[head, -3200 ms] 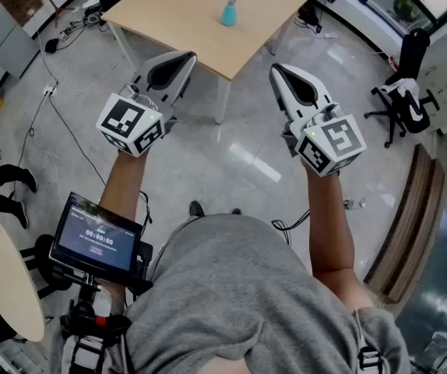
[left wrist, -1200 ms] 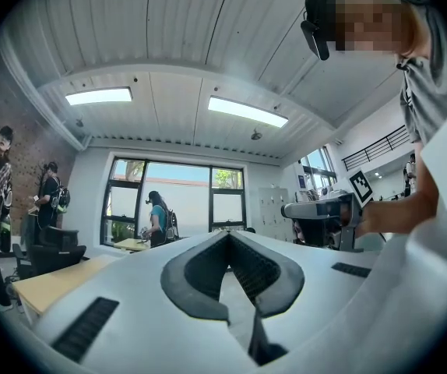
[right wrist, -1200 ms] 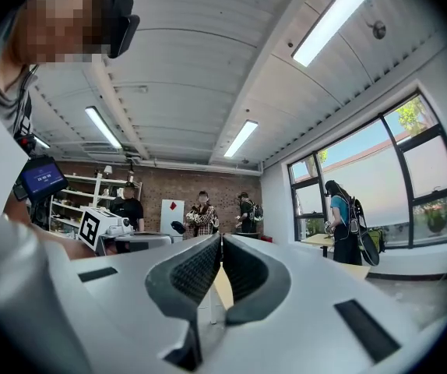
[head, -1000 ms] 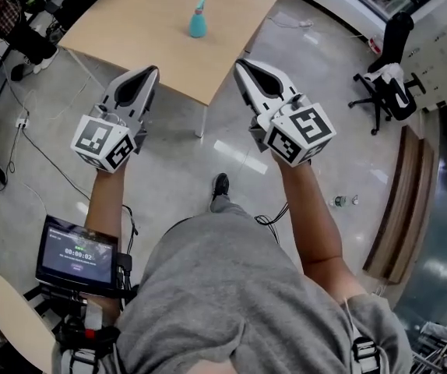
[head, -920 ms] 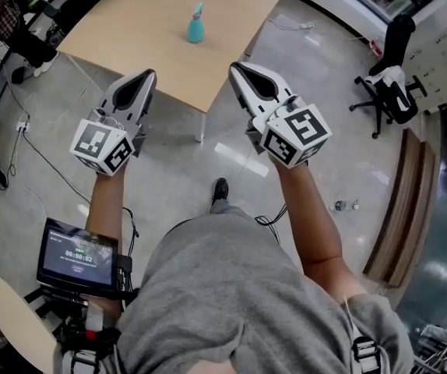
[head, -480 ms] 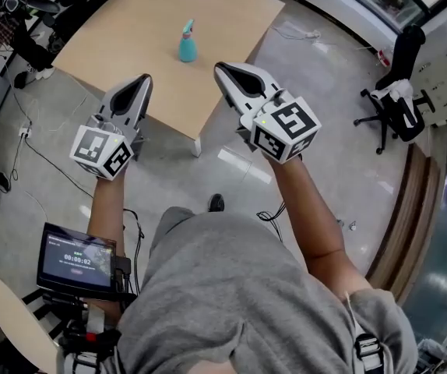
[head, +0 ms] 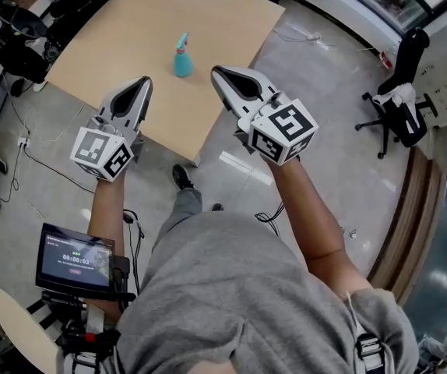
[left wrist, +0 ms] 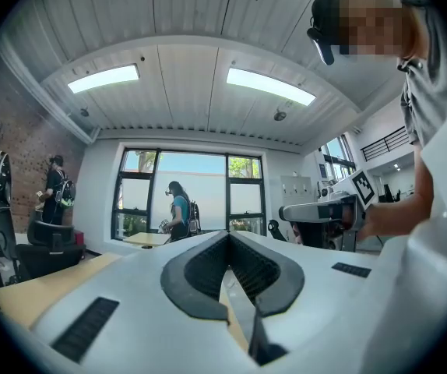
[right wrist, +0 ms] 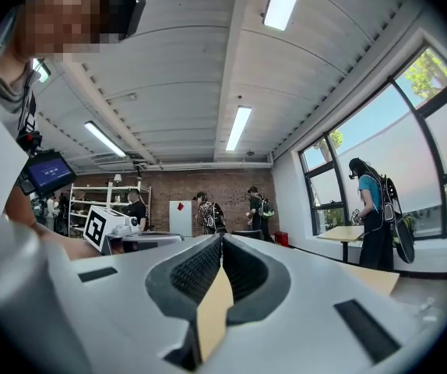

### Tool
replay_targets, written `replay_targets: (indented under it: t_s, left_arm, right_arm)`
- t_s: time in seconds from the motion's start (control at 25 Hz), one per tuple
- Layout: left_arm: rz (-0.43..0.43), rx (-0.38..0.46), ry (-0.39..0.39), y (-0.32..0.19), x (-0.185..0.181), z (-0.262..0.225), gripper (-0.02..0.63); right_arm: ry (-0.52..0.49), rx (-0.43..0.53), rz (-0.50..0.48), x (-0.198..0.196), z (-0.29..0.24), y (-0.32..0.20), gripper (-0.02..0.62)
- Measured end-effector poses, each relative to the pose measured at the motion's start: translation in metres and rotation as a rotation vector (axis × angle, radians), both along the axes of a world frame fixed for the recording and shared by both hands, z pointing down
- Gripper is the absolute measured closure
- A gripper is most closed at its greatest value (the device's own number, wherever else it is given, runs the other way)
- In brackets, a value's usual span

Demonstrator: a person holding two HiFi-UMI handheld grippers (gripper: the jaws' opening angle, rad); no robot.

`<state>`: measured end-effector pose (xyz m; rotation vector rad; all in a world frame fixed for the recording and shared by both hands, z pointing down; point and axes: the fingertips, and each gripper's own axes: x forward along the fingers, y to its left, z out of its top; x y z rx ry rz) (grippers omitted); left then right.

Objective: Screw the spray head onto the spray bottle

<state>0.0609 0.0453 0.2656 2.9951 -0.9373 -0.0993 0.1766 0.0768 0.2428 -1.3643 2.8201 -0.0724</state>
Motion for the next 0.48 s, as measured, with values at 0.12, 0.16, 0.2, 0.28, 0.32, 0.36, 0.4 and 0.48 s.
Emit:
replay_targets:
  t_s: [0.12,0.16,0.2,0.28,0.32,0.36,0.4,0.48]
  left_arm:
    - [0.01,-0.009,0.004,-0.033,0.004,0.004,0.601]
    - [0.014,-0.014,0.007,-0.045,0.004,0.005,0.601]
    - [0.019,-0.018,0.009,-0.058,0.005,0.006,0.601]
    - [0.035,-0.025,0.008,-0.083,0.008,0.008,0.601]
    - [0.043,-0.029,0.006,-0.097,0.009,0.011,0.601]
    - [0.05,-0.036,0.004,-0.113,0.009,0.014,0.601]
    - [0.059,-0.046,0.004,-0.131,0.008,0.019,0.603]
    - [0.087,-0.064,0.006,-0.175,0.007,0.03,0.601]
  right_arm:
    - [0.005,-0.007,0.007,0.002,0.002,-0.03,0.588]
    - [0.008,-0.01,0.009,0.002,0.003,-0.041,0.588]
    - [0.01,-0.013,0.014,0.002,0.004,-0.053,0.588]
    - [0.006,-0.014,0.028,0.004,0.004,-0.078,0.588]
    - [0.003,-0.015,0.036,0.005,0.006,-0.091,0.588]
    - [-0.002,-0.018,0.044,0.004,0.008,-0.106,0.588]
    - [-0.005,-0.024,0.052,0.003,0.013,-0.124,0.588]
    - [-0.007,-0.038,0.066,-0.002,0.024,-0.165,0.588]
